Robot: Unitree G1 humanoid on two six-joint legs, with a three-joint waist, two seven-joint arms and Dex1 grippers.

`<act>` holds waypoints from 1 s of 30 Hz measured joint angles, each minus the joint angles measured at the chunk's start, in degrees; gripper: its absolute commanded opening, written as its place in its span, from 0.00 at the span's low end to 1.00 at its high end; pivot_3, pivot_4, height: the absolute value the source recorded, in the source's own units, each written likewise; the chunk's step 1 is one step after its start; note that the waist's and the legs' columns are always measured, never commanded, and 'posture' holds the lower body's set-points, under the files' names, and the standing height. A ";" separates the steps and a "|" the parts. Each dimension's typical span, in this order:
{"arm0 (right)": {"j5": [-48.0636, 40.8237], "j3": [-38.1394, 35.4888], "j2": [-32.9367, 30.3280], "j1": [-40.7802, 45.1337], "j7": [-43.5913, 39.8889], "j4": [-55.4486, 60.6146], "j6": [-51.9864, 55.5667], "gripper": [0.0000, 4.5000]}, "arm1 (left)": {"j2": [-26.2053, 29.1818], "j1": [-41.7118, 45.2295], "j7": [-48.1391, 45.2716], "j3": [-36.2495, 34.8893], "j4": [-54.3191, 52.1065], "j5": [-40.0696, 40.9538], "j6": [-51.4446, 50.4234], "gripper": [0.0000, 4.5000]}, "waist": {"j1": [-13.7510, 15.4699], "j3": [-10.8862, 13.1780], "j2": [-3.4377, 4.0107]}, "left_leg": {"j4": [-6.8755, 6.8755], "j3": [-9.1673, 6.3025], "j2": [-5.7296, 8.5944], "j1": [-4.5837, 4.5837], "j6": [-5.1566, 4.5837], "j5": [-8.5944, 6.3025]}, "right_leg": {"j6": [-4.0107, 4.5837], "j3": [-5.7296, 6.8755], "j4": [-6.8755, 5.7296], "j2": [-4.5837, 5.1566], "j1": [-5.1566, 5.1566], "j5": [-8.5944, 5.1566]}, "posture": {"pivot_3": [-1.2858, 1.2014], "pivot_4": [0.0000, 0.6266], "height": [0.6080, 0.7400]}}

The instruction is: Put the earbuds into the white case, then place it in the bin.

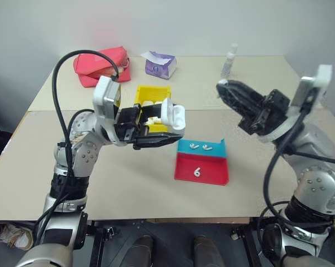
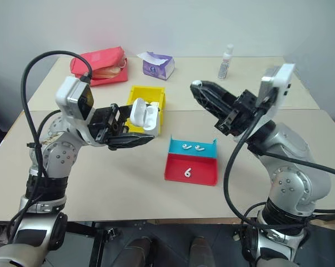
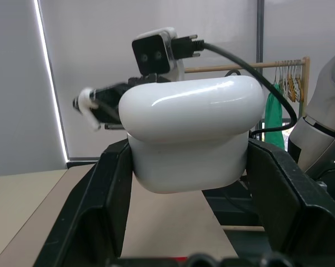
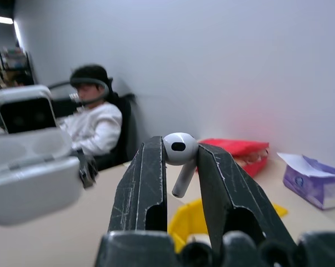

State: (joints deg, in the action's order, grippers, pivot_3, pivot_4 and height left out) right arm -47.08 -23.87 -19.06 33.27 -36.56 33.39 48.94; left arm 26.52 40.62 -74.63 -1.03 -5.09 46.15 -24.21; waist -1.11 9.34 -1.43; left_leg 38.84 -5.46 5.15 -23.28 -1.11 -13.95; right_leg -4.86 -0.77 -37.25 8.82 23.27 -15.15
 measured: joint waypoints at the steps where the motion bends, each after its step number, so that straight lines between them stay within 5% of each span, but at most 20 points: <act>1: -1.85 0.04 -0.02 0.11 0.96 0.43 0.18 0.14 | 0.01 0.13 -0.04 0.01 0.03 -0.10 -0.07 0.62 | 0.01 0.00 0.00 | 0.00 0.00 0.00 0.01 0.00 0.00 | 0.00 0.00 0.00 0.00 0.00 0.00 | 0.52 0.24 1.00; 8: -8.16 6.49 -1.81 0.03 4.29 2.06 0.23 0.14 | -0.09 0.31 -0.07 0.23 0.03 -0.90 -0.94 0.62 | -0.13 0.00 0.01 | 0.02 0.01 0.00 0.05 -0.01 0.00 | 0.00 -0.01 0.01 -0.01 0.00 0.00 | 0.52 0.24 1.00; 30: -5.81 15.71 -6.58 0.52 3.92 0.16 -7.43 0.14 | -0.85 1.60 0.00 1.36 1.17 -2.04 -2.38 0.62 | -0.14 0.00 0.00 | 0.03 0.01 0.01 0.03 -0.01 0.00 | -0.01 0.01 0.01 -0.01 -0.01 0.00 | 0.52 0.24 1.00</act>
State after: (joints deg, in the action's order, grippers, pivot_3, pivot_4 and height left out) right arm -52.88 -8.15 -25.64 33.79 -32.65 33.55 41.51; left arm 25.67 42.22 -74.63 0.33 -3.92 44.11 -26.60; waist -1.25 9.34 -1.43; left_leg 38.87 -5.45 5.16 -23.26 -1.12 -13.95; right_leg -4.87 -0.76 -37.23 8.81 23.27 -15.15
